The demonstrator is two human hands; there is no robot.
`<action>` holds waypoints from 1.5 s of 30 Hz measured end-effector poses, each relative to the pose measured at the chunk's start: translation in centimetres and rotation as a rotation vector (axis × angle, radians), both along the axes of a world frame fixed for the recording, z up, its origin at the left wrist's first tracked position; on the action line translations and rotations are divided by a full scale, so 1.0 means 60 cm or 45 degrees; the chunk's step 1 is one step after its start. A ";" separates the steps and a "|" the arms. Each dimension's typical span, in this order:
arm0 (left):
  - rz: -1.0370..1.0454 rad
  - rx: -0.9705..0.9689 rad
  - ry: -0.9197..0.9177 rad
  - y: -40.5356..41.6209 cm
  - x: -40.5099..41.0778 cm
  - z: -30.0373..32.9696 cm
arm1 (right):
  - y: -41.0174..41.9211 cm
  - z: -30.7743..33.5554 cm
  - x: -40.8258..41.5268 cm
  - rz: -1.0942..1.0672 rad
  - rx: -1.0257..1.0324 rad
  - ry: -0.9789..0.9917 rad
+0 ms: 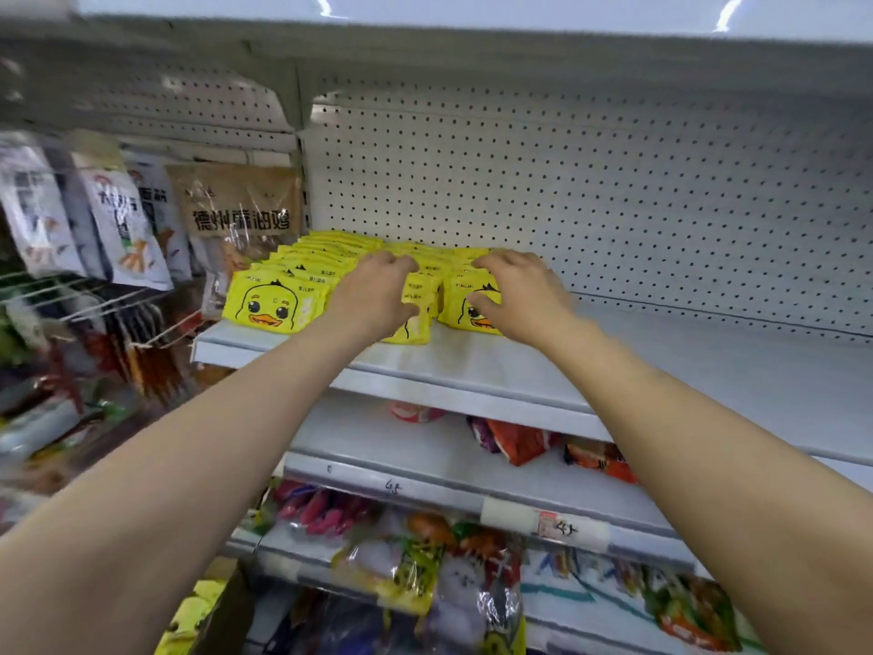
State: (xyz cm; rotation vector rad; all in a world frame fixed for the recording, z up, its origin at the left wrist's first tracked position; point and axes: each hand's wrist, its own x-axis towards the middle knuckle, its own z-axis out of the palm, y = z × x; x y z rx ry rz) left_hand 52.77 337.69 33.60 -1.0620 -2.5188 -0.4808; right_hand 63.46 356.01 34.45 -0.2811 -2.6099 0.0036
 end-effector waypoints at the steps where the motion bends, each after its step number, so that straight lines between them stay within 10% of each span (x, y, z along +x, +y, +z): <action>1: 0.026 0.009 0.000 -0.025 0.019 -0.004 | -0.021 -0.001 0.013 0.018 -0.013 0.003; 15: 0.421 -0.043 -0.008 -0.390 0.141 -0.049 | -0.361 -0.048 0.035 0.430 -0.128 -0.136; 27: 0.634 -0.135 -0.161 -0.677 -0.043 -0.158 | -0.642 -0.143 -0.208 0.638 -0.125 -0.366; 45: 0.587 -0.367 -1.127 -0.994 -0.286 -0.639 | -0.903 -0.604 -0.440 0.554 -0.431 -1.246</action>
